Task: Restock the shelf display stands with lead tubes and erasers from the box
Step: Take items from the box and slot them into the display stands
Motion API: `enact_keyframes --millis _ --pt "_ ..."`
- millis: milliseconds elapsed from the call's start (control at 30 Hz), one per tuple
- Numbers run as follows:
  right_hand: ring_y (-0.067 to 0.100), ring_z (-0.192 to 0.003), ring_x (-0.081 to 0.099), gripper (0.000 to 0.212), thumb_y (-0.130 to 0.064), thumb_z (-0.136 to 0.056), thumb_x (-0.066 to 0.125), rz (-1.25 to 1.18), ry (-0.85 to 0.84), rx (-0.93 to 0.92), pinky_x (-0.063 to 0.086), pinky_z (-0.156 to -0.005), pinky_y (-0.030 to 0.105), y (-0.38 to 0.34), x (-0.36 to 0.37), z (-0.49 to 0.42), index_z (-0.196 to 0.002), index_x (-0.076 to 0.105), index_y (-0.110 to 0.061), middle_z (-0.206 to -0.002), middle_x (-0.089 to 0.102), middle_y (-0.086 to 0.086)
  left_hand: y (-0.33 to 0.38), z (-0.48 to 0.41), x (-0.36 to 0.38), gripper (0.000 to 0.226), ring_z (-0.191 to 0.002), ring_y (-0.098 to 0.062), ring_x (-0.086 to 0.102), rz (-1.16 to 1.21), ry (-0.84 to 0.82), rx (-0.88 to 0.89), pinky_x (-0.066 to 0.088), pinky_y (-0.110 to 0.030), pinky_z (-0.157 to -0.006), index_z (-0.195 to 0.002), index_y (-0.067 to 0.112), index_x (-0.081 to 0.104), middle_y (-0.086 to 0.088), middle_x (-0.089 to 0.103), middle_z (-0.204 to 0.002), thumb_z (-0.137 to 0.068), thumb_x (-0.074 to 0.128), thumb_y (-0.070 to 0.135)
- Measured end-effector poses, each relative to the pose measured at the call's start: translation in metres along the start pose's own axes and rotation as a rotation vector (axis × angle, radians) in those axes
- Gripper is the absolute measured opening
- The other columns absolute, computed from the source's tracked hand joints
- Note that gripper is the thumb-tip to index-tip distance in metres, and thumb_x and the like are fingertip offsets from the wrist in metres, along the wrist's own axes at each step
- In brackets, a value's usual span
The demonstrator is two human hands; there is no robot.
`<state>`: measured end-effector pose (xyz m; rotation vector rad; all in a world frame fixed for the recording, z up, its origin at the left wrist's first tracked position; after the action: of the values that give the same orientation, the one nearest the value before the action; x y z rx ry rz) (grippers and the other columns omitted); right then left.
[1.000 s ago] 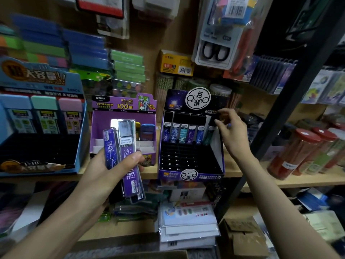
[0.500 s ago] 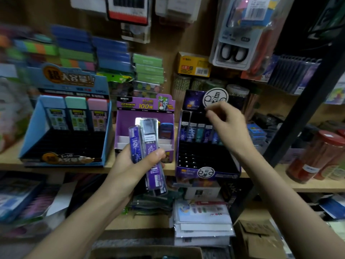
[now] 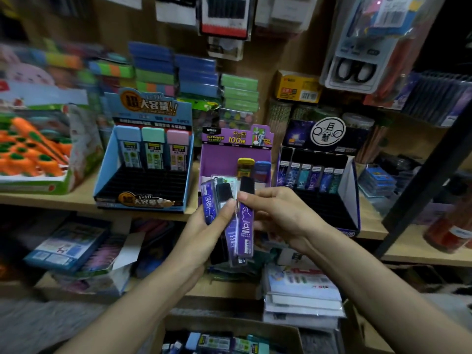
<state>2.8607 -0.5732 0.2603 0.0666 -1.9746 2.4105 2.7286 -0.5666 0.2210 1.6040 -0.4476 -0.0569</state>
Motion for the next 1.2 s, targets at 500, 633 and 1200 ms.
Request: enact_keyframes --millis 500,633,1200 --pt "0.001 -0.042 0.05 0.023 -0.017 -0.088 0.065 0.355 0.596 -0.574 0.041 -0.044 0.013 -0.04 -0.1 -0.041 -0.068 0.053 -0.018 -0.059 0.057 -0.001 0.033 -0.028 -0.024 0.037 -0.07 -0.009 0.071 -0.015 0.167 0.087 0.051 -0.016 -0.054 -0.107 0.026 0.061 -0.001 0.075 -0.082 -0.074 0.059 0.043" --pt "-0.005 -0.056 0.056 0.007 -0.02 -0.09 0.062 0.643 0.617 -0.578 0.042 -0.05 0.007 -0.025 -0.112 -0.062 -0.085 0.058 -0.016 -0.073 0.06 -0.011 0.027 -0.029 -0.029 0.042 -0.071 -0.007 0.07 -0.061 0.178 0.07 0.051 -0.021 -0.059 -0.112 0.026 0.06 0.002 0.075 -0.085 -0.074 0.058 0.045" --pt "0.022 -0.068 0.052 0.027 -0.028 -0.086 0.066 1.016 0.595 -0.511 0.029 -0.057 0.029 -0.01 -0.111 -0.09 -0.073 0.049 -0.012 -0.07 0.057 0.006 0.013 -0.03 -0.026 0.038 -0.081 -0.019 0.072 -0.067 0.065 0.156 0.054 -0.018 -0.062 -0.108 0.029 0.06 -0.003 0.074 -0.093 -0.072 0.062 0.042"
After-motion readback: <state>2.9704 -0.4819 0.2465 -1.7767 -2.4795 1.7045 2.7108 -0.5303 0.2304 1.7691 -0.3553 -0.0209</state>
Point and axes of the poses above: each hand's wrist, its own z-axis away from the middle knuckle, its own x-axis out of the palm, y = z × x, the point moved 2 cm from there along -z, towards the middle knuckle
